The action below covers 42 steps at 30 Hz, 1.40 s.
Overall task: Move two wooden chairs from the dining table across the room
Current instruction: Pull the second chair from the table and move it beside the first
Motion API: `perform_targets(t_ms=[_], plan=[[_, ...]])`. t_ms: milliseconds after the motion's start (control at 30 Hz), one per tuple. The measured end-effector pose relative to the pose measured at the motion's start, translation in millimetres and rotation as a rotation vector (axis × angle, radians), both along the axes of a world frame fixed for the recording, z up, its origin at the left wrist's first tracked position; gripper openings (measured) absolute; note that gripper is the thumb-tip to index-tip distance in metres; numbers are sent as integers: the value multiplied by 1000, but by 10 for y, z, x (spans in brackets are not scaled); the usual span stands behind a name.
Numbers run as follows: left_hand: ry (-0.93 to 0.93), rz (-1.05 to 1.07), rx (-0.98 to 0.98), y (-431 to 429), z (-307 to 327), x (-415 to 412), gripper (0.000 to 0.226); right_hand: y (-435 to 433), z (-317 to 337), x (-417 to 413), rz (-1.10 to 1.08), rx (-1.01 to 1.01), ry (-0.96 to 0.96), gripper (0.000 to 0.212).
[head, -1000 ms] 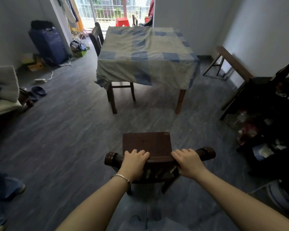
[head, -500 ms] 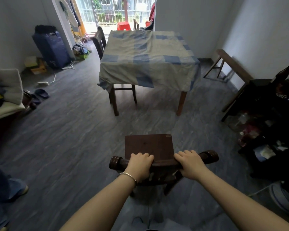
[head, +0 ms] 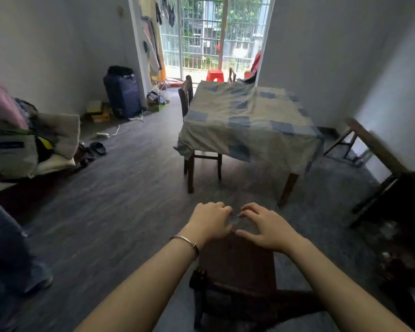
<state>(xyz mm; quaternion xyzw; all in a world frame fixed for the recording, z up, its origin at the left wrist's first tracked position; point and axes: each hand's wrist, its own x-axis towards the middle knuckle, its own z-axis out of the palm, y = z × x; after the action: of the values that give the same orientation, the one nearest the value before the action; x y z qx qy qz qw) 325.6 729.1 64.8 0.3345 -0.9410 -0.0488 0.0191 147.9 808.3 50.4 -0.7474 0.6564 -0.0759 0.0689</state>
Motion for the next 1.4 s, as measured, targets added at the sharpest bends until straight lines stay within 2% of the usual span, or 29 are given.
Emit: perform_targets(t_ms=[133, 200, 333, 567, 633, 767, 1167, 1400], plan=[[168, 119, -102, -726, 341, 617, 33, -690, 329, 407, -80, -233, -113, 35], [221, 185, -140, -1166, 481, 995, 31, -1126, 439, 652, -118, -320, -170, 31], [281, 216, -184, -2100, 722, 1685, 32, -2050, 518, 1156, -171, -375, -301, 32], [264, 192, -117, -3677, 737, 2320, 45, -3507, 422, 1701, -313, -370, -439, 40], [263, 167, -102, -4137, 671, 2355, 41, -3898, 371, 1740, -341, -365, -422, 48], [304, 147, -114, -5243, 683, 2263, 49, -4904, 388, 1622, -356, -390, -364, 58], [219, 181, -106, -8852, 770, 1949, 56, -8377, 517, 801, -517, -399, -342, 55], [192, 16, -104, -11094, 626, 1193, 59, -10273, 341, 462, -621, -362, -246, 59]])
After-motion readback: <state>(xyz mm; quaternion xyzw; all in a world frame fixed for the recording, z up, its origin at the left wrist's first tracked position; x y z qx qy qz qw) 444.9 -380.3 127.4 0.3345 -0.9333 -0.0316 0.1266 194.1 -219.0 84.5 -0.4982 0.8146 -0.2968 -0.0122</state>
